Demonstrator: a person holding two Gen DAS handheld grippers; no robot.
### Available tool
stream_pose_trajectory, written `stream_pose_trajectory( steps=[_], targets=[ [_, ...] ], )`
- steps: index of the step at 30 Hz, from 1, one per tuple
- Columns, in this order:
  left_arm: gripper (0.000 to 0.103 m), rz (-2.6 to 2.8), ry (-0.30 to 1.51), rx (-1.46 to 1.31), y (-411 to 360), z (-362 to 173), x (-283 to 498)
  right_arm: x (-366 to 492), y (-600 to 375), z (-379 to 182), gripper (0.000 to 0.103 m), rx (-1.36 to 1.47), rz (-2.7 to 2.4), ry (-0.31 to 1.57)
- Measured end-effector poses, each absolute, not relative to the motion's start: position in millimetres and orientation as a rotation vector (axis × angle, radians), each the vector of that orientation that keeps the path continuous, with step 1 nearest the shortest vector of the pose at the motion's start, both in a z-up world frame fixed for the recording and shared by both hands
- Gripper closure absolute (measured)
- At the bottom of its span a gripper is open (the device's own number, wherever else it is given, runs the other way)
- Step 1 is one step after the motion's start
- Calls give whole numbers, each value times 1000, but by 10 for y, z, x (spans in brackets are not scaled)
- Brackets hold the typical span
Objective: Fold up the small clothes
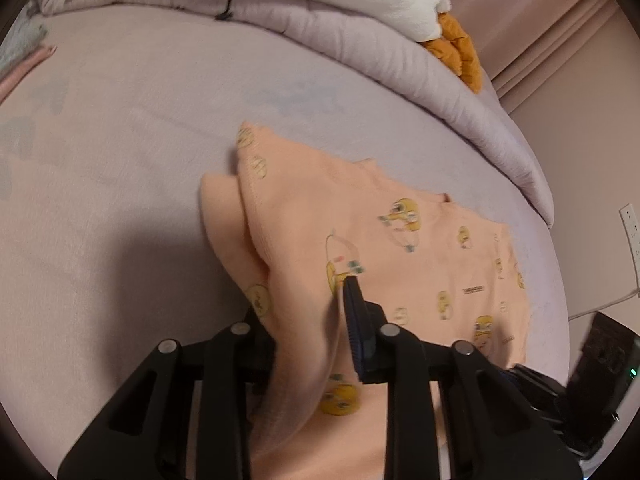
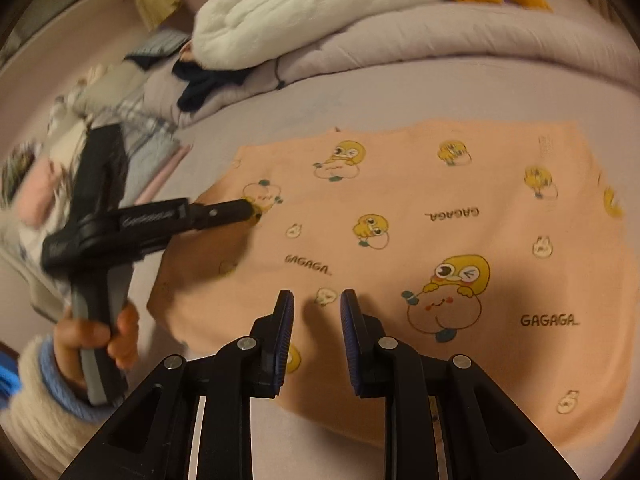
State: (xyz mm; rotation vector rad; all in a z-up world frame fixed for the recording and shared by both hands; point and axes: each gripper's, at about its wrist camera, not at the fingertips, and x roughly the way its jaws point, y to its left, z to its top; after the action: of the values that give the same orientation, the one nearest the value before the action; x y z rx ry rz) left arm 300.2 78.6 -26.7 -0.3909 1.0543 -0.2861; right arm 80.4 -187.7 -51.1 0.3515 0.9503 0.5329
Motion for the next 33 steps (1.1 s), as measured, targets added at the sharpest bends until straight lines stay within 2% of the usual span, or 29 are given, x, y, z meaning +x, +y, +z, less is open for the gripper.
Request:
stream_pose_trajectory(
  steps=[7, 11, 15, 18, 20, 22, 23, 24, 25, 29, 33],
  targets=[
    [89, -373, 990, -306, 318, 147, 2934, 869, -2240, -530, 79, 548, 529, 945],
    [90, -447, 978, -264, -71, 295, 2917, 1008, -2534, -610, 64, 785, 543, 917],
    [90, -468, 1005, -194, -410, 281, 2936, 1101, -2713, -773, 63, 979, 550, 920],
    [86, -494, 989, -265, -283, 367, 2949, 1097, -2708, -849, 63, 1008, 581, 941],
    [78, -463, 969, -305, -33, 424, 2914, 1100, -2683, -826, 63, 978, 593, 952],
    [51, -386, 956, -342, 339, 438, 2837, 1094, -2636, -755, 57, 927, 597, 957],
    [46, -337, 944, -379, 629, 416, 2776, 1084, -2618, -725, 50, 905, 599, 956],
    [44, -316, 940, -400, 786, 391, 2709, 1091, -2562, -675, 44, 873, 603, 951],
    [44, -279, 945, -431, 1025, 326, 2653, 1091, -2513, -642, 43, 842, 609, 950],
    [46, -255, 1061, -563, 1536, -66, 2543, 1106, -2275, -563, 43, 790, 647, 962],
    [46, -293, 1123, -640, 1641, -376, 2536, 1050, -2173, -587, 43, 780, 651, 979]
  ],
)
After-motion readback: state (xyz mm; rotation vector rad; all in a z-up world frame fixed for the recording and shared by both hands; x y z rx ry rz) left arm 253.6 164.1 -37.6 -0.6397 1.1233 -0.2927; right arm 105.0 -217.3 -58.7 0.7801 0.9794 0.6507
